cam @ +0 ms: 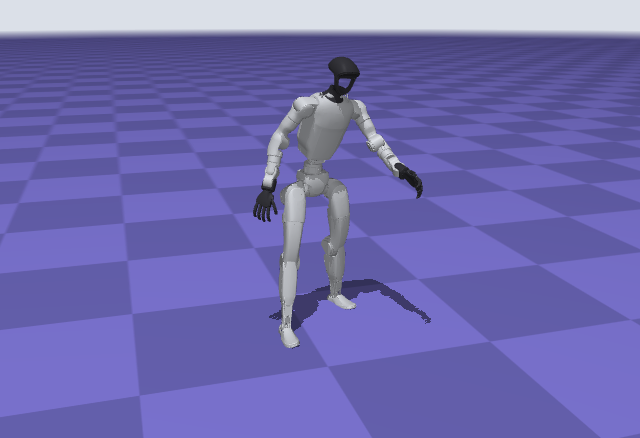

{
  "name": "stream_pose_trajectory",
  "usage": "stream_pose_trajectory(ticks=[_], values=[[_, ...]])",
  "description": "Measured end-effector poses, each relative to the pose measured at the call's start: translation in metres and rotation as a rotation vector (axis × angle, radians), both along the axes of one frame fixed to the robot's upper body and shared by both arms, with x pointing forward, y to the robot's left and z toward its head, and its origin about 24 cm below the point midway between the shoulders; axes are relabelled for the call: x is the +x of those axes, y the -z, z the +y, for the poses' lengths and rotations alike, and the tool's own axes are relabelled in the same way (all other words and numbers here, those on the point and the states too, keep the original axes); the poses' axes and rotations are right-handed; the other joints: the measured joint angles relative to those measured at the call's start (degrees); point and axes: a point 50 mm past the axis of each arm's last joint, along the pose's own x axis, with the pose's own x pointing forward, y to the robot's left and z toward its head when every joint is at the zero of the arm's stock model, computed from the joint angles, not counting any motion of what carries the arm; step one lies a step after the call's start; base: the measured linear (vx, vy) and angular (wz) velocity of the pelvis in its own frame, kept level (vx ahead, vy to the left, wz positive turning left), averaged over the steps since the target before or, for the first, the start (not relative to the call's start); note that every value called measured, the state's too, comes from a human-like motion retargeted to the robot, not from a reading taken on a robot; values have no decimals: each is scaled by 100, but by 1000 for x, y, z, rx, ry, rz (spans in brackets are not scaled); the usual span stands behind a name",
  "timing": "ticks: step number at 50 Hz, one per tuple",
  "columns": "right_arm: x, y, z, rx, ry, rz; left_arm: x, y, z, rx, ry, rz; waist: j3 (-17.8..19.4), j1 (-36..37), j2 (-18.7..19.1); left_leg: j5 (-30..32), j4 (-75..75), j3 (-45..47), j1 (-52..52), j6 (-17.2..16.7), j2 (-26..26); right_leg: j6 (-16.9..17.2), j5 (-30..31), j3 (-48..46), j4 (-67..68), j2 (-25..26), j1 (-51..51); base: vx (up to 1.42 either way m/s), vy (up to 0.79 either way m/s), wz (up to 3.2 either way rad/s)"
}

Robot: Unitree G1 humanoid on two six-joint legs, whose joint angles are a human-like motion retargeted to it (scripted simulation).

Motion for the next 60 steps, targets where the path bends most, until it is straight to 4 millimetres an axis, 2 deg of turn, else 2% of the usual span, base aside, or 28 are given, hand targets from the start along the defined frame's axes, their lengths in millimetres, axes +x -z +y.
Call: stream_pose_trajectory(ticks=[4,5,7,10,12,14,17,20,22,24,27,30,34,37,40,43,45,48,50,51,52,53,54,55,57,58,59,60], values=[[-17,6,-1,14,25,75,6,-40,-36,-30,121,-151,271,-126,347,-69,15,-242,-13,-98,136,0,-497,-123,0,-35,-175,28,-23,59],[-20,7,-2,17,35,85,5,-45,-44,-41,151,-176,346,-165,438,-78,28,-344,-25,-96,116,0,-464,-181,0,-94,-145,31,-23,94],[-24,7,-4,27,55,100,0,-43,-55,-55,207,-193,474,-239,645,-60,64,-573,-55,-80,69,0,-159,-346,0,-211,-34,32,-27,103],[-24,6,-10,33,80,108,-15,-18,-60,-59,267,-154,615,-343,1018,59,130,-881,-109,-61,26,0,122,-653,0,-363,158,32,-30,104],[-16,4,-16,13,87,100,-32,17,-52,-57,272,-71,665,-403,1275,207,171,-1001,-138,-46,1,0,23,-835,0,-448,303,32,-30,89],[-4,0,-25,-28,80,88,-54,62,-38,-59,245,57,673,-412,1499,371,197,-1020,-170,-38,0,0,-141,-954,0,-472,418,30,-32,60],[21,-11,-40,-121,43,63,-105,139,-8,-63,152,322,604,-289,1732,556,196,-902,-242,-37,29,0,-346,-1015,0,-390,500,28,-36,11],[56,-29,-54,-230,-5,19,-177,210,28,-70,3,643,478,-22,1832,605,143,-733,-357,-28,31,0,-524,-970,0,-232,519,26,-36,-29],[82,-46,-63,-295,-19,-45,-231,244,52,-80,-121,851,390,222,1838,592,88,-657,-444,-5,-17,0,-648,-919,0,-138,566,26,-31,-41],[109,-67,-70,-347,-15,-141,-286,264,75,-98,-260,1030,322,478,1822,583,29,-597,-537,28,-97,0,-773,-872,0,-70,652,27,-25,-40],[149,-107,-80,-392,16,-335,-359,273,103,-142,-474,1221,267,870,1787,600,-54,-487,-681,75,-243,0,-966,-814,14,-1,840,27,-19,-37],[182,-150,-86,-398,62,-544,-415,267,123,-190,-658,1322,225,1273,1759,632,-131,-303,-828,100,-378,0,-1185,-754,93,53,1035,28,-14,-37],[210,-198,-90,-364,121,-750,-461,254,140,-255,-784,1377,174,1824,1678,661,-240,30,-1010,106,-503,0,-1495,-605,295,123,1230,28,-10,-48],[222,-214,-88,-323,143,-810,-479,245,150,-291,-780,1417,90,2268,1521,699,-308,256,-1108,124,-557,0,-1692,-431,432,170,1340,31,-5,-65],[224,-205,-79,-274,114,-776,-485,234,163,-291,-718,1464,-98,2724,1234,773,-329,393,-1160,181,-570,0,-1847,-233,540,206,1406,34,-1,-77],[220,-176,-58,-206,23,-689,-476,223,181,-250,-669,1464,-362,3141,804,866,-294,469,-1162,256,-518,0,-1981,-31,635,257,1407,36,1,-85],[213,-153,-40,-149,-54,-636,-462,217,193,-214,-674,1414,-553,3350,475,909,-255,523,-1141,288,-443,0,-2033,104,683,320,1388,37,2,-82],[196,-121,-9,-54,-155,-591,-431,211,208,-168,-754,1251,-812,3434,3,873,-189,611,-1045,294,-319,0,-1943,306,640,421,1407,37,5,-59],[180,-102,10,-1,-203,-564,-407,209,214,-121,-821,1146,-942,3313,-258,770,-146,655,-939,278,-266,0,-1723,420,534,456,1483,37,11,-23],[170,-91,17,14,-225,-533,-395,209,215,-94,-853,1111,-978,3170,-373,694,-123,651,-868,289,-296,0,-1196,624,453,454,1573,78,-2,-214],[164,-85,26,29,-244,-513,-386,210,215,-117,-908,1068,-1143,3397,-433,554,-84,1213,-677,209,40,-103,-217,-913,892,427,2003,206,-31,-894],[169,-85,36,46,-262,-512,-383,212,213,-236,-1008,1005,-1568,4364,-384,287,-10,2908,-245,-51,1110,-412,1669,-5933,2372,349,3115,239,-17,-1237],[167,-81,44,70,-259,-499,-373,211,214,-294,-1049,954,-1822,4828,-239,92,118,3912,203,-276,1696,-654,2013,-7607,2638,549,3598,182,5,-1165],[161,-75,51,98,-245,-479,-361,208,216,-319,-1063,910,-1989,5041,-47,-66,274,4570,659,-484,2041,-862,1585,-7607,2297,888,3768,7,16,-625],[132,-50,60,125,-232,-374,-331,207,211,-339,-1050,880,-2020,5435,320,-237,667,5774,1599,-624,2259,-2320,538,-7607,940,1884,3816,-77,-31,-372],[111,-38,56,106,-224,-302,-310,210,203,-323,-1012,899,-1909,5591,463,-307,755,6169,1960,-650,2119,-2830,432,-7607,235,2227,3815,-86,-44,473],[87,-31,46,115,-199,-301,-273,214,182,-242,-877,889,-1534,4053,294,-126,478,4030,1180,-398,1334,-2081,-660,-4987,625,1526,2903,-106,-28,1652],[61,-30,33,126,-168,-337,-227,213,152,-128,-685,840,-1026,1669,-30,180,18,624,-170,-8,228,-702,-2247,-1057,1562,303,1535,-79,-16,1747]])
